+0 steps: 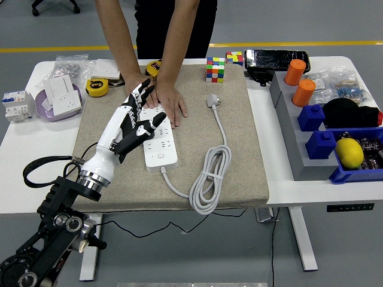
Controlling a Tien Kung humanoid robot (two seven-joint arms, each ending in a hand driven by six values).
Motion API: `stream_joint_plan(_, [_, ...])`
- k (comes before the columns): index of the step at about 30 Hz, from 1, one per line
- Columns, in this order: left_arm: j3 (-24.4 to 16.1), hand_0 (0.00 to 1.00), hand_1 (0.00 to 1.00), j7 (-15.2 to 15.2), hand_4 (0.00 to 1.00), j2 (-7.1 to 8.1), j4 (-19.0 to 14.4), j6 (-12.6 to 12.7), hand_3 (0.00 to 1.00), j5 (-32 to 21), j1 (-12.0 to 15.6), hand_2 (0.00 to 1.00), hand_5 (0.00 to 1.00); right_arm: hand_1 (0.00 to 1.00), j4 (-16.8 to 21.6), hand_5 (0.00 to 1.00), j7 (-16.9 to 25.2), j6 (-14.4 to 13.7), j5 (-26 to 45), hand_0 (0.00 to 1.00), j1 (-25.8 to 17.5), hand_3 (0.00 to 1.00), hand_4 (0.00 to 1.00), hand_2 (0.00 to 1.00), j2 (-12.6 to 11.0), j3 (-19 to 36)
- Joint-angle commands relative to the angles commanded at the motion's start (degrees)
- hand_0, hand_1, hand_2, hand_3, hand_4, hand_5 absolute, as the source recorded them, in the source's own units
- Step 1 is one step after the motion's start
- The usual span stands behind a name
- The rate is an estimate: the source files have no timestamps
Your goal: Pick up the plug,place it near the board,insert it into the board,press the button
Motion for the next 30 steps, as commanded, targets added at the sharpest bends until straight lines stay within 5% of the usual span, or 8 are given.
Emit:
stream_joint_plan(4, [-0.84, 0.998, 0.998, 2.88, 0.998, 0.29, 0.19, -0.07, 0.998, 1.34, -0.85, 0.998, 0.696, 0.758, 0.0, 0.834, 0.07, -0.02, 0.11, 0.829, 0.06, 0.784, 0.998, 0.754, -0.05, -0.04])
stream_joint_plan(5, [-1.0, 0.498, 0.564, 3.73, 0.92, 0.35, 0.15, -0.15, 0.998, 3.3, -1.0, 0.531, 0.403, 0.758, 0.0, 0.834, 0.08, -0.02, 0.12, 0.829, 0.06, 0.784, 0.998, 0.754, -0.07, -0.05])
stream_joint_plan(10, [-1.6, 0.498, 0.564, 10.75, 0.92, 0.99, 0.05, -4.33, 0.998, 15.22, -2.41, 0.531, 0.403, 0.758, 0.0, 0.834, 0.07, -0.07, 0.08, 0.829, 0.08, 0.784, 0.998, 0.754, -0.2, 0.09])
stream_joint_plan(11, [-1.37, 0.271, 0.157, 11.87, 0.743, 1.22, 0.23, -5.13, 0.908, 17.45, -2.87, 0.26, 0.183, 0.758, 0.0, 0.832, 0.05, -0.06, 0.03, 0.829, 0.07, 0.784, 0.998, 0.754, -0.21, 0.13])
stream_joint_plan(16, [0.64, 0.271, 0.157, 16.44, 0.743, 2.34, 1.61, -8.49, 0.908, 29.4, -5.39, 0.26, 0.183, 0.758, 0.0, 0.832, 0.07, -0.03, 0.03, 0.829, 0.19, 0.784, 0.998, 0.754, -0.17, 0.09])
stream_joint_plan(17, [0.94, 0.21, 0.055, 17.31, 0.519, 2.44, 1.83, -9.36, 0.716, 31.64, -5.86, 0.158, 0.03, 0.758, 0.0, 0.832, 0.06, -0.04, 0.01, 0.829, 0.24, 0.784, 0.998, 0.754, -0.15, 0.12])
stream_joint_plan(23, [2.15, 0.188, 0.045, 21.62, 0.488, 2.2, 2.97, -14.79, 0.696, 45.28, -7.45, 0.148, 0.011, 0.758, 0.0, 0.832, 0.07, -0.07, 0.11, 0.829, 0.27, 0.784, 0.998, 0.754, -0.24, 0.11])
stream_joint_plan(30, [3.89, 0.182, 0.03, 23.13, 0.496, 1.88, 5.42, -16.03, 0.694, 47.45, -8.21, 0.146, 0.027, 0.758, 0.0, 0.832, -0.02, 0.01, -0.13, 0.829, 0.12, 0.784, 0.998, 0.754, -0.11, 0.26])
